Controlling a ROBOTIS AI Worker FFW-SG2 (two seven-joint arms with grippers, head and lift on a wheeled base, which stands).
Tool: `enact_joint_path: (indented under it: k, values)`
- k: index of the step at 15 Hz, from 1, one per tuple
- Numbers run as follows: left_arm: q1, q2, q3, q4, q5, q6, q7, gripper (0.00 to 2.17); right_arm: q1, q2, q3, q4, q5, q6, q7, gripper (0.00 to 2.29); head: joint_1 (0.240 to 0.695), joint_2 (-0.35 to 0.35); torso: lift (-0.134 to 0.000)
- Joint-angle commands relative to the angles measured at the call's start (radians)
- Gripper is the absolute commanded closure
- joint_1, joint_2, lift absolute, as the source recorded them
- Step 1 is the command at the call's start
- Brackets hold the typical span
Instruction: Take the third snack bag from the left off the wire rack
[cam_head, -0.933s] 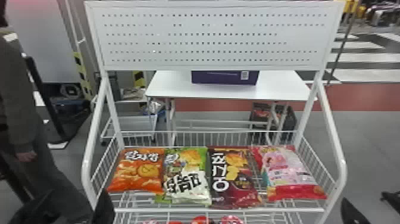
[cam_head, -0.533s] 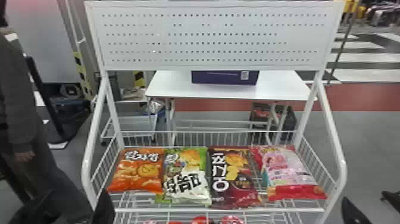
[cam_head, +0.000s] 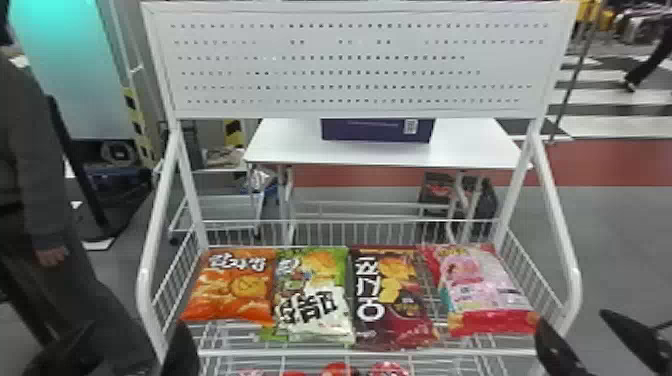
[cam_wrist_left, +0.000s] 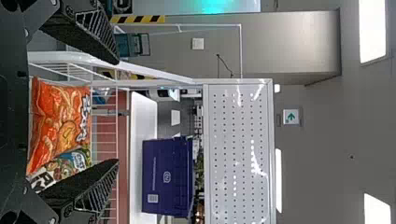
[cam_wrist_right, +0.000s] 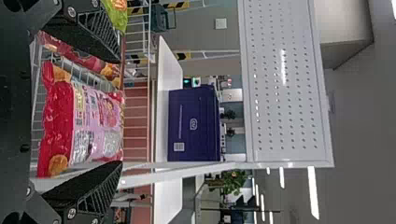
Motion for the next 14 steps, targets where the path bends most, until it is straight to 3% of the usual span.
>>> enact_joint_path:
  k: [1, 5, 7, 9, 10, 14]
  values:
    - [-0.001, -0.004, -0.005, 0.01, -0.003, -0.004, 0.0, 0.14, -0.17, 0.014, 0.11, 0.089, 0.048, 0.118, -0.001, 0.13, 0.499, 0.0, 0.0]
    - [-0.016, -0.005, -0.005, 0.024, 0.0, -0.004, 0.0, 0.14, -0.471, 0.058, 0.25, 0.307, 0.079, 0.312, -0.001, 0.13, 0.499, 0.0, 0.0]
    - [-0.025, -0.004, -0.005, 0.034, 0.001, 0.0, 0.0, 0.14, -0.597, 0.057, 0.313, 0.441, 0.067, 0.348, 0.006, 0.13, 0.499, 0.0, 0.0]
    - [-0.028, 0.002, -0.003, 0.038, 0.004, 0.006, -0.002, 0.14, -0.689, 0.061, 0.371, 0.545, 0.061, 0.354, 0.022, 0.13, 0.499, 0.0, 0.0]
    - [-0.028, 0.005, 0.001, 0.038, 0.009, 0.006, -0.002, 0.14, -0.735, 0.08, 0.396, 0.609, 0.061, 0.354, 0.034, 0.13, 0.499, 0.0, 0.0]
    - [-0.028, 0.01, 0.024, 0.041, 0.027, 0.006, -0.002, 0.14, -0.822, 0.115, 0.459, 0.701, 0.071, 0.37, 0.076, 0.16, 0.499, 0.0, 0.0]
